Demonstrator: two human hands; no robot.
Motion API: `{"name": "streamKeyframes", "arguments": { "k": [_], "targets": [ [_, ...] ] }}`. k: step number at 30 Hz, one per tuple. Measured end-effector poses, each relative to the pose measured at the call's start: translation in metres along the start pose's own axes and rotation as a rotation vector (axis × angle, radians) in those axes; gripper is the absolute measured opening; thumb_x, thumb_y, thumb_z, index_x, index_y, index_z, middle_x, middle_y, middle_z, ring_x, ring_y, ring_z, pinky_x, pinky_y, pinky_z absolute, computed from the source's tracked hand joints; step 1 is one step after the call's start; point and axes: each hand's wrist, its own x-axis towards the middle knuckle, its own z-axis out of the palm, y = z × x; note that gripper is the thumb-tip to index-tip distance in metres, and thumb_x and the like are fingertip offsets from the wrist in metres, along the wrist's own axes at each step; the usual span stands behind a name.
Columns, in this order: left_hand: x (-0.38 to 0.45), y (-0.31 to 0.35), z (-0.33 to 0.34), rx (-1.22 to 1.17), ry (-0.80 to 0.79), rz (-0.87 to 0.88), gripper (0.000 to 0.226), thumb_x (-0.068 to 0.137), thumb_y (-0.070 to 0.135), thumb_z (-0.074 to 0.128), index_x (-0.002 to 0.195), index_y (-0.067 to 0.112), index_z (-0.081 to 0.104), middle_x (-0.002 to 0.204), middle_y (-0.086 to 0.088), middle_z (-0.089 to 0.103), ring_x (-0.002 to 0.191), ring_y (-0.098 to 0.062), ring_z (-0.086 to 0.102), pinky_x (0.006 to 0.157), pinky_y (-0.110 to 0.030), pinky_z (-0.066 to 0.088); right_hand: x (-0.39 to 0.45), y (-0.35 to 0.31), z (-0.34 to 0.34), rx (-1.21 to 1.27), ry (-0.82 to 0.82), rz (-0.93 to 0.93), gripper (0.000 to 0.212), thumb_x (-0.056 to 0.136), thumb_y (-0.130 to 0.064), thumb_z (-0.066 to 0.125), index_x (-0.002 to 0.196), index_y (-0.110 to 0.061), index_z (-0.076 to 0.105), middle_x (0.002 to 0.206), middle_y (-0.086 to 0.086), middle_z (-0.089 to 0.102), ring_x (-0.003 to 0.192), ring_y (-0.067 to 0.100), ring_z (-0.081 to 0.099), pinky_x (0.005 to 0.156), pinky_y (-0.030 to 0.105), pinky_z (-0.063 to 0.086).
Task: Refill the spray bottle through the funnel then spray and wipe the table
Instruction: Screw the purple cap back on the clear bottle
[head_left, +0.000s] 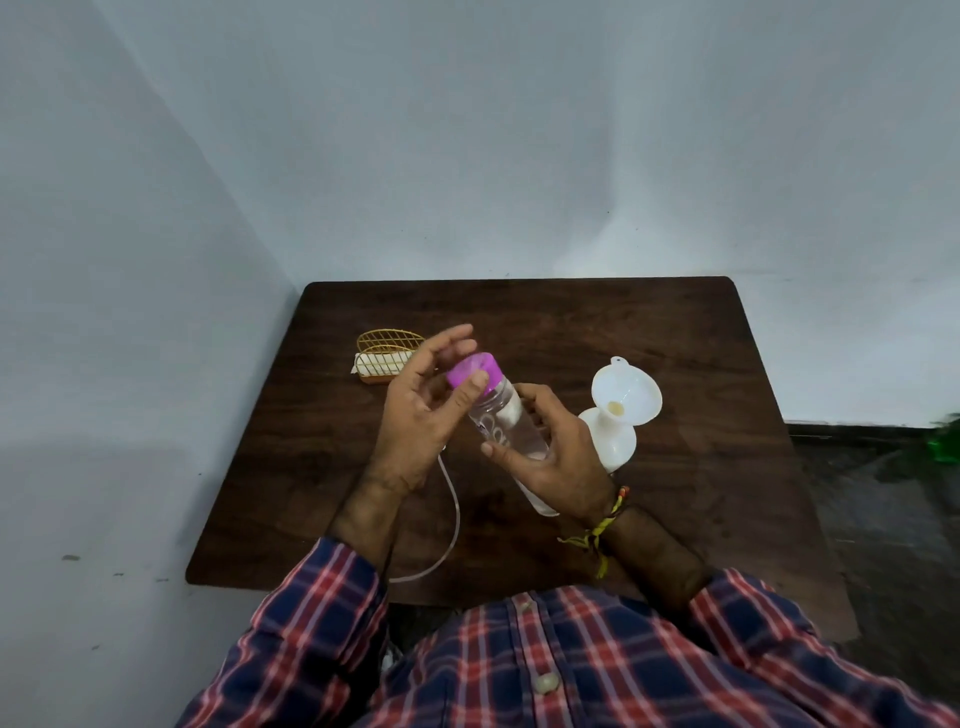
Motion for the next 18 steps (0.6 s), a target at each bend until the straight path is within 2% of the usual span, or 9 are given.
{"name": "streamKeyframes", "arguments": {
  "k": [3, 5, 7, 9, 12, 15, 18],
  "targets": [
    [0.002, -0.009, -0.005, 0.006, 0.108, -0.026, 0.061, 0.076, 0.02, 0.076, 0.132, 0.011, 0.053, 0.116, -0.017, 0.063, 0.107, -0.026, 0.066, 0.083, -0.04, 0.058, -0.001, 0.002, -0.001, -0.006, 0.011, 0.02, 0.057, 0.077, -0.034, 0.08, 0.124, -0.015, 0.054, 0.11, -0.008, 0.066, 0.097, 0.004, 0.065, 0.079, 0.019, 0.055],
    [0.001, -0.015, -0.012, 0.02, 0.132, -0.049, 0.054, 0.08, 0.014, 0.074, 0.129, 0.006, 0.055, 0.109, -0.017, 0.068, 0.102, -0.027, 0.068, 0.086, -0.042, 0.057, -0.003, 0.005, -0.001, -0.007, 0.027, 0.039, 0.057, 0.077, -0.032, 0.081, 0.124, -0.015, 0.053, 0.11, -0.009, 0.066, 0.097, 0.004, 0.065, 0.079, 0.019, 0.055],
    [-0.003, -0.016, -0.012, 0.011, 0.136, -0.061, 0.039, 0.088, 0.007, 0.066, 0.126, 0.002, 0.059, 0.103, -0.008, 0.072, 0.099, -0.022, 0.069, 0.083, -0.036, 0.058, -0.006, 0.006, -0.001, -0.011, 0.038, 0.048, 0.057, 0.076, -0.031, 0.082, 0.123, -0.014, 0.054, 0.109, -0.009, 0.066, 0.096, 0.004, 0.065, 0.079, 0.018, 0.054],
    [-0.007, -0.015, -0.007, -0.011, 0.121, -0.059, 0.035, 0.092, 0.013, 0.059, 0.125, 0.002, 0.06, 0.104, -0.002, 0.073, 0.101, -0.019, 0.069, 0.081, -0.031, 0.058, -0.006, 0.006, 0.002, -0.026, 0.031, 0.044, 0.057, 0.076, -0.03, 0.082, 0.122, -0.014, 0.054, 0.109, -0.008, 0.066, 0.096, 0.003, 0.064, 0.077, 0.015, 0.052],
    [-0.007, -0.011, -0.001, 0.01, 0.09, -0.071, 0.049, 0.084, 0.022, 0.067, 0.13, 0.007, 0.057, 0.107, -0.002, 0.073, 0.105, -0.02, 0.068, 0.085, -0.036, 0.058, -0.007, 0.004, 0.006, -0.031, 0.01, 0.042, 0.058, 0.076, -0.031, 0.082, 0.124, -0.014, 0.053, 0.111, -0.006, 0.065, 0.098, 0.005, 0.064, 0.078, 0.013, 0.051],
    [-0.005, -0.017, -0.012, 0.014, 0.113, -0.105, 0.057, 0.08, 0.019, 0.072, 0.132, 0.007, 0.054, 0.108, -0.007, 0.073, 0.104, -0.023, 0.069, 0.087, -0.044, 0.057, -0.009, 0.003, 0.01, -0.035, 0.003, 0.048, 0.057, 0.077, -0.029, 0.082, 0.124, -0.013, 0.054, 0.112, -0.006, 0.065, 0.099, 0.005, 0.064, 0.079, 0.015, 0.052],
    [-0.007, -0.024, -0.024, 0.025, 0.187, -0.106, 0.047, 0.085, 0.012, 0.068, 0.13, 0.004, 0.055, 0.106, -0.009, 0.073, 0.103, -0.023, 0.069, 0.09, -0.045, 0.056, -0.01, 0.003, 0.012, -0.045, 0.017, 0.062, 0.057, 0.076, -0.028, 0.083, 0.123, -0.014, 0.054, 0.111, -0.006, 0.066, 0.098, 0.006, 0.065, 0.079, 0.017, 0.053]
  ]
}}
